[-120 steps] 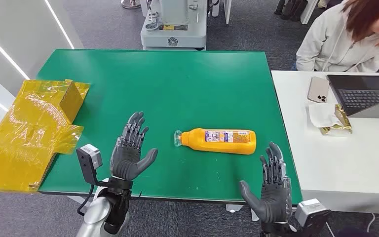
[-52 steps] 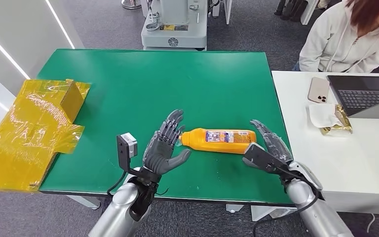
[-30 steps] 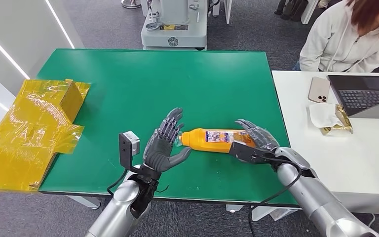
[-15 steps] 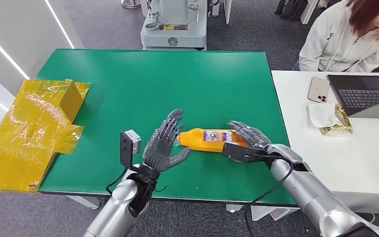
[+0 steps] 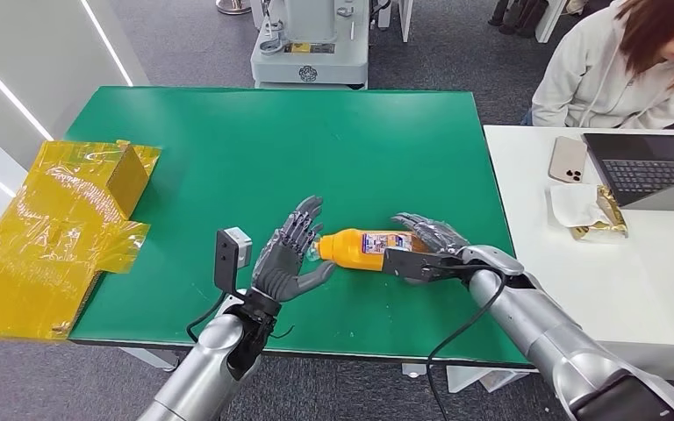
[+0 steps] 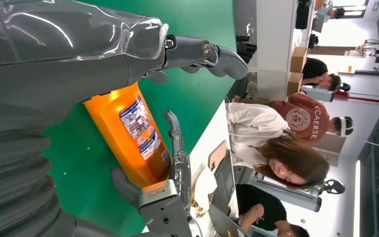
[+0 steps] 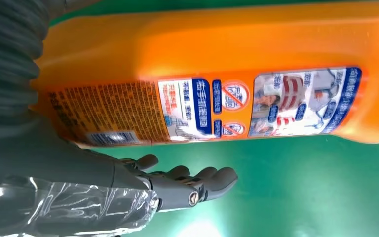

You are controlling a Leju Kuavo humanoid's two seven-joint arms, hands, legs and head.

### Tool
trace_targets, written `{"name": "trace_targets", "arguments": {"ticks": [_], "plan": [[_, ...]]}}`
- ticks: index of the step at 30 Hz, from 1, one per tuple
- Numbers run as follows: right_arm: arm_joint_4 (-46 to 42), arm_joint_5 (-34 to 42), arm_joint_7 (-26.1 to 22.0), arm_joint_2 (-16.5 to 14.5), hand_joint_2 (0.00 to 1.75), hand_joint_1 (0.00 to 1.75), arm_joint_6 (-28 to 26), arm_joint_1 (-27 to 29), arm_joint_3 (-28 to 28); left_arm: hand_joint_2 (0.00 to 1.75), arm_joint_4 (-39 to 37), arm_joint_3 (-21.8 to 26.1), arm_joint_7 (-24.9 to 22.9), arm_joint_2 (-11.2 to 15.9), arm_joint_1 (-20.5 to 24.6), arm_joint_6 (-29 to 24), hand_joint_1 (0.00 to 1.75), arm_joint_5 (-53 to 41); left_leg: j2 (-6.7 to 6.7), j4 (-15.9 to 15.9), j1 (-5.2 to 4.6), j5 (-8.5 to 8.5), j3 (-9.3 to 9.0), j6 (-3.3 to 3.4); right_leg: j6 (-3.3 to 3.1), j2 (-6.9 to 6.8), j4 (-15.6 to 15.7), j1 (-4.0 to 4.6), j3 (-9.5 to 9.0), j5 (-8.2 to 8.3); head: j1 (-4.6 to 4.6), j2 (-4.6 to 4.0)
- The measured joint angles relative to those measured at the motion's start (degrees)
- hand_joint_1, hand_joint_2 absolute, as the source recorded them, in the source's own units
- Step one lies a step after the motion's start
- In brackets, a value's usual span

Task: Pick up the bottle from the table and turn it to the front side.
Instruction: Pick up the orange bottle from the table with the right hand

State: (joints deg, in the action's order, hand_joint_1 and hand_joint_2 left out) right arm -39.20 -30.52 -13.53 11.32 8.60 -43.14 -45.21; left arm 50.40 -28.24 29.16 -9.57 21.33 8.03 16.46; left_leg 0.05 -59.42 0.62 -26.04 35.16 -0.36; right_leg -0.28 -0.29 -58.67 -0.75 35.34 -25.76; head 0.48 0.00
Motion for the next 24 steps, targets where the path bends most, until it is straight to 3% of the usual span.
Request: {"name": "trace_targets", "arguments": {"ticks": [2,8,12,24], "plan": [[0.31,0.01,-0.05,-0.05,1.75,0.04,-0.31,-0.04,-0.31,1.75,-0.14,0.0,0.0,0.09,-0.04,-0.03,0.0,0.24,0.0,0.0,0.0,0.0,0.0,0.0,0.0,0.0,0.0,0.0,0.0,0.0,0.0,0.0],[1.19,-0.25,0.25,-0.32,1.75,0.7,-0.11,-0.87,-2.11,1.75,0.07,0.0,-0.34,0.38,-1.15,0.06,0.0,1.38,0.02,0.0,0.01,0.0,-0.04,0.0,0.0,0.02,-0.01,0.01,-0.01,0.0,-0.01,0.0],[2.37,-0.27,0.24,-0.63,1.75,1.71,2.59,-2.69,-3.65,1.75,0.43,0.13,-1.15,0.57,-1.85,0.5,0.0,1.95,0.02,0.0,0.01,0.01,-0.04,0.0,-0.01,0.03,-0.01,0.01,-0.03,0.01,0.0,0.0],[8.06,-0.06,-1.08,-3.88,1.75,1.75,4.22,-6.8,-8.03,1.75,1.25,2.66,-0.94,1.04,-3.37,1.72,0.0,-0.19,0.01,0.01,0.01,0.01,-0.04,-0.01,-0.01,0.03,-0.02,0.01,-0.03,0.01,0.0,0.0]]}}
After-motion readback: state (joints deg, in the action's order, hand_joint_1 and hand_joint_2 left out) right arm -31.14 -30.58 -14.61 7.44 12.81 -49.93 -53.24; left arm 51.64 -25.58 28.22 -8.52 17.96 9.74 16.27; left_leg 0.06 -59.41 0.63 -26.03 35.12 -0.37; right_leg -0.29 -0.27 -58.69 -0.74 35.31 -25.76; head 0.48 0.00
